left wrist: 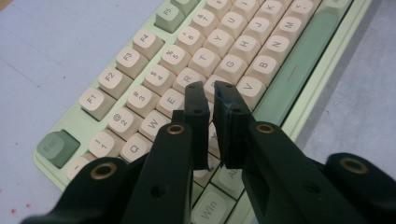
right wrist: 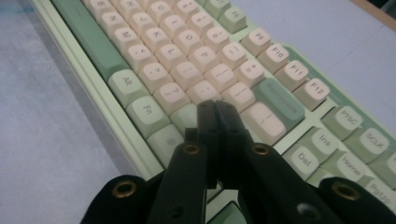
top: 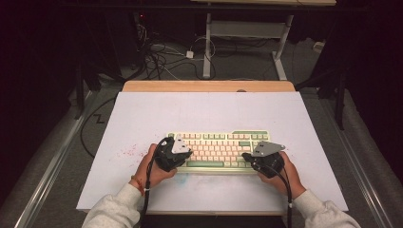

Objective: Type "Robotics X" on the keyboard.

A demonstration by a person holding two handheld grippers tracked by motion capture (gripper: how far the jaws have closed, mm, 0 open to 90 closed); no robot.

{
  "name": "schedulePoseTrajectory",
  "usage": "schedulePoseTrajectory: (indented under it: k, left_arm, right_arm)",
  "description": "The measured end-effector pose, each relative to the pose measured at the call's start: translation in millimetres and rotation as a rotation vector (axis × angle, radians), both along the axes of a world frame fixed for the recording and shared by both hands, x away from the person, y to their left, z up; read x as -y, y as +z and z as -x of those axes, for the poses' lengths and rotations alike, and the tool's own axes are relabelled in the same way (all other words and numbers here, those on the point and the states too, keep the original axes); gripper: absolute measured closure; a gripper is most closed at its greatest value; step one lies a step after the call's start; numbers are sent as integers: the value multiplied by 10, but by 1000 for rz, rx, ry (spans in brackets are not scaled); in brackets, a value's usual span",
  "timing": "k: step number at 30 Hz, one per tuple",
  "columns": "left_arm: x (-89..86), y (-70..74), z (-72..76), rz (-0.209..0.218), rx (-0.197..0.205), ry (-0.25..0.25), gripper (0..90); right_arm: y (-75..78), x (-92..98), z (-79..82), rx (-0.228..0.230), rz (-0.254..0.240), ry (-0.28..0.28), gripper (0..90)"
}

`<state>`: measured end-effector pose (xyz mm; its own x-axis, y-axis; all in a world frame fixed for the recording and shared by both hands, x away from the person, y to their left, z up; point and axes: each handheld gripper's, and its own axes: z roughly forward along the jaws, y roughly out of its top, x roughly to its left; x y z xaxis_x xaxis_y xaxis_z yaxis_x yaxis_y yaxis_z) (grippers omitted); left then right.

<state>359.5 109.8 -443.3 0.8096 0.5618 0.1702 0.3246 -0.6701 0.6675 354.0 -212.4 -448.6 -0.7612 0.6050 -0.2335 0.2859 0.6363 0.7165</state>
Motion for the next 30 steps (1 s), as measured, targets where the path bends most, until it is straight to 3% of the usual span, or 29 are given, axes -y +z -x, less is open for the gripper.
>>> schedulePoseTrajectory:
  k: [6, 11, 13, 19, 20, 23, 28, 30]
  left_arm:
    - [8, 37, 17, 1, 24, 1, 777]
    - [0, 52, 27, 5, 65, 29, 657]
    - [-9, 60, 23, 15, 65, 32, 626]
    - [-26, 61, 23, 23, 115, 81, 452]
    - [-28, 57, 26, 43, 105, 82, 425]
    - [-22, 59, 39, 29, 144, 96, 306]
    - [-9, 34, 52, 43, 144, 108, 209]
    - [7, 27, 64, 42, 153, 107, 186]
  right_arm:
    - [50, 9, 24, 11, -21, -4, 889]
    - [99, 1, 69, 36, -50, -10, 836]
    - [106, -6, 82, 44, -52, -4, 811]
    - [123, -5, 89, 69, -79, -23, 604]
    - [125, -3, 86, 73, -82, -28, 550]
    - [145, 5, 73, 76, -105, -42, 446]
    - [148, 1, 60, 90, -124, -71, 273]
    - [146, -1, 56, 88, -134, -77, 244]
